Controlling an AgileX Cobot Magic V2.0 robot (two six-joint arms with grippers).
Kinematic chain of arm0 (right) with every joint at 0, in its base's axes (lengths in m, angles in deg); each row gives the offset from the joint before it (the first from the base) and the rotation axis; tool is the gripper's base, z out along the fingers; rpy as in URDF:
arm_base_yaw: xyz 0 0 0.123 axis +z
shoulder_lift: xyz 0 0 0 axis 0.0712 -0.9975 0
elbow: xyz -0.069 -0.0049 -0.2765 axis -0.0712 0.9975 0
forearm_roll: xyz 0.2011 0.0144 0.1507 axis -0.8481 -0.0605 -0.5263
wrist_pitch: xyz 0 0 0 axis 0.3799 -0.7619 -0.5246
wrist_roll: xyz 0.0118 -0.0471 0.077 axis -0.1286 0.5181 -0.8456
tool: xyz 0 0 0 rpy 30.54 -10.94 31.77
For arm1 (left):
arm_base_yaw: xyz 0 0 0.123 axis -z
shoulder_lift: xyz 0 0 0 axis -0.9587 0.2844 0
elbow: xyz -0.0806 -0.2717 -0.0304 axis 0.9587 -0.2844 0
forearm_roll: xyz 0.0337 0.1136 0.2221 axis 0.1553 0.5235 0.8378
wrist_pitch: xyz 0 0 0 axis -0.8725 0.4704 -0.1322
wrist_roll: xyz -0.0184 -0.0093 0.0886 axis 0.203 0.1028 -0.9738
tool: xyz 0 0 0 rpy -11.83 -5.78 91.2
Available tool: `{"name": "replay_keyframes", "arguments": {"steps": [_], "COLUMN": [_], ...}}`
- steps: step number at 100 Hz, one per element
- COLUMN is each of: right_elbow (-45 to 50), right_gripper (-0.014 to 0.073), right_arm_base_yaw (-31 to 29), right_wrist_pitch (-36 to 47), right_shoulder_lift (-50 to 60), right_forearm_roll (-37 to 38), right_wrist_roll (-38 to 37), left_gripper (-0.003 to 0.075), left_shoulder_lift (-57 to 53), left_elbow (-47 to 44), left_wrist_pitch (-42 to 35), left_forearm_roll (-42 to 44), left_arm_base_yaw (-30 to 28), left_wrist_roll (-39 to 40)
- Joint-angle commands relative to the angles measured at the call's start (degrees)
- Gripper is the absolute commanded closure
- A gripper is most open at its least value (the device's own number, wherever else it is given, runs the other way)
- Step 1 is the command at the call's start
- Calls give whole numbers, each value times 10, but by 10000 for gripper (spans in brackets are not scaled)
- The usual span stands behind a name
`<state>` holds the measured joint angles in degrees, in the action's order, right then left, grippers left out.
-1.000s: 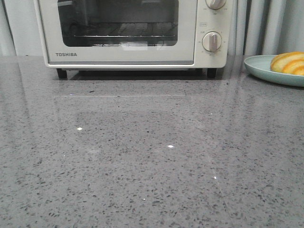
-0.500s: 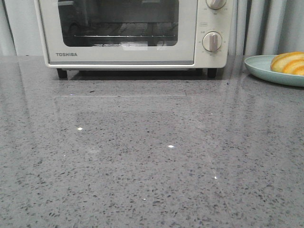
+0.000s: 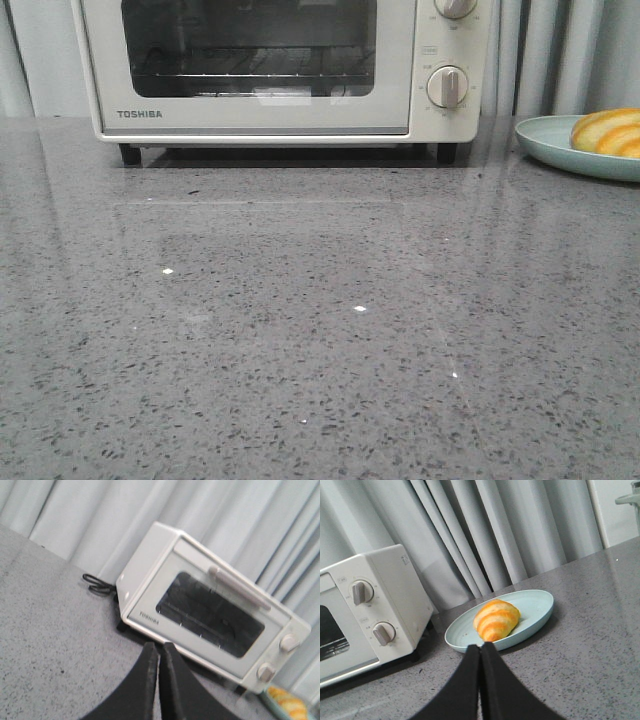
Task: Put bread in oven
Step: 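Move the left gripper toward the toaster oven door handle, then grasp the oven door handle with the left gripper and pull it down open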
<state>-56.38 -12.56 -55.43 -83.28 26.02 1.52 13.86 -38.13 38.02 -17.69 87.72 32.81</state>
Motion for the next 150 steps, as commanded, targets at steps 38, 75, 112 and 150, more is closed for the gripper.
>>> {"name": "replay_keyframes", "arguments": {"steps": [38, 75, 112, 150], "right_elbow": [-180, -257, -257, -256], "right_gripper": [650, 513, 503, 503], "right_arm_base_yaw": [-3, 30, 37, 37], "right_wrist_pitch": [-113, -128, -152, -151], "right_shoulder_lift": [-121, -222, -227, -227], "right_forearm_roll": [7, 20, 20, 20], "right_wrist_roll": [-1, -1, -1, -1], "left_gripper": [741, 601, 616, 627], "left_shoulder_lift": [229, 534, 715, 819], "left_elbow": [249, 503, 677, 784], "left_wrist_pitch": [71, 135, 195, 191], "left_forearm_roll": [162, 169, 183, 141], "left_arm_base_yaw": [-2, 68, 107, 107], "left_wrist_roll": [-1, -106, -196, -196]}}
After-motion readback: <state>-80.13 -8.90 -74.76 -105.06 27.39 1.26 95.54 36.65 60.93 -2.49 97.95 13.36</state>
